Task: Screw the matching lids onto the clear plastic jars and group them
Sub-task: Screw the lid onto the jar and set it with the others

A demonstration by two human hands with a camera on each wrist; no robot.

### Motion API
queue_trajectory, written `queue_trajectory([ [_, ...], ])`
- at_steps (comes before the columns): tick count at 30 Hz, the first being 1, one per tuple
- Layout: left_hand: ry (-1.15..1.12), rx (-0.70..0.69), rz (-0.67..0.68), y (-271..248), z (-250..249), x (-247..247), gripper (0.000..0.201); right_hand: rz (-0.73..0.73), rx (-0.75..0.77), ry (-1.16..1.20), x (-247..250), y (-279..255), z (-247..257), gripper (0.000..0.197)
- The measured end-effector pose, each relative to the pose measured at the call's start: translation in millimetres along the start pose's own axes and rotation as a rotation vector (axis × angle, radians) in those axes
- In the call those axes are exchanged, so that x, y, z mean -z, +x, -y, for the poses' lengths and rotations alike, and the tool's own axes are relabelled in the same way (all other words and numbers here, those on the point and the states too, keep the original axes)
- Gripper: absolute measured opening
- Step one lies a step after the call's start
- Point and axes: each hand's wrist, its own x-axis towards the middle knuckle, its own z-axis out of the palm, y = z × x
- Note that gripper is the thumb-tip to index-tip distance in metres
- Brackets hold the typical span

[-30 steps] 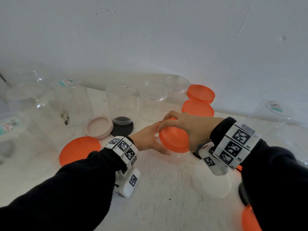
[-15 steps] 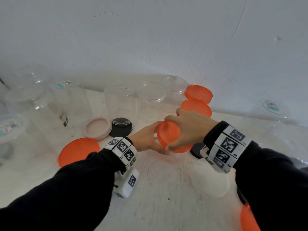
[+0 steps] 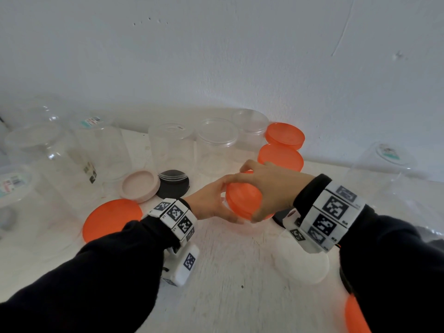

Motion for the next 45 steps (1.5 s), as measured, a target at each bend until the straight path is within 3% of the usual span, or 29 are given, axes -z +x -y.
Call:
queue_trajectory([
  [5,0.024,0.022,-0.001,0.7,1.6,-0.1,0.108,-0.176,-0.219,-0.147,-9.2,4.9,14.8,0.085],
  [11,0.019,0.012,-0.004,1.1,1.8,-0.5,0.102,0.129,0.068,0.046,4.3,-4.5,-4.2,0.093],
  [13,0.013,0.011,-0.003,1.4,2.7,-0.6,0.105,0.11,0.062,-0.009,3.5,-3.6,-4.9,0.094],
  [17,0.033,-0.002,0.002,1.0,2.0,0.0,0.109,-0.059,-0.092,-0.075,-2.9,-0.9,4.9,0.085],
  [20,0.041,0.01,0.003,1.1,2.6,0.9,0.112,-0.081,-0.165,-0.153,-2.3,2.4,9.5,0.092],
  [24,0.034,0.01,-0.003,1.1,2.1,0.0,0.103,0.107,0.02,-0.056,8.8,-0.1,-0.3,0.096],
  [26,0.042,0.005,0.001,1.4,2.7,-0.3,0.108,0.131,0.08,-0.054,9.7,-1.1,-0.3,0.094],
  [31,0.05,0.003,0.005,1.5,2.6,0.0,0.113,-0.067,-0.085,-0.068,-1.1,-0.4,6.2,0.078],
  [33,0.046,0.018,0.006,0.9,2.9,0.5,0.113,-0.126,-0.159,-0.143,-5.1,2.5,10.7,0.081],
  [35,0.041,0.027,0.003,0.8,3.0,0.4,0.111,-0.094,-0.15,-0.127,-6.3,3.5,8.4,0.086],
  [38,0.037,0.014,0.004,0.5,1.5,0.0,0.104,0.088,0.0,0.015,2.2,-1.5,0.9,0.091],
  [40,0.023,0.012,0.013,0.4,2.1,0.1,0.107,0.156,0.081,-0.018,5.4,-2.8,-1.7,0.093],
  [45,0.022,-0.003,0.004,0.6,1.9,-0.8,0.109,-0.015,-0.013,0.006,-2.0,0.3,-1.9,0.085],
])
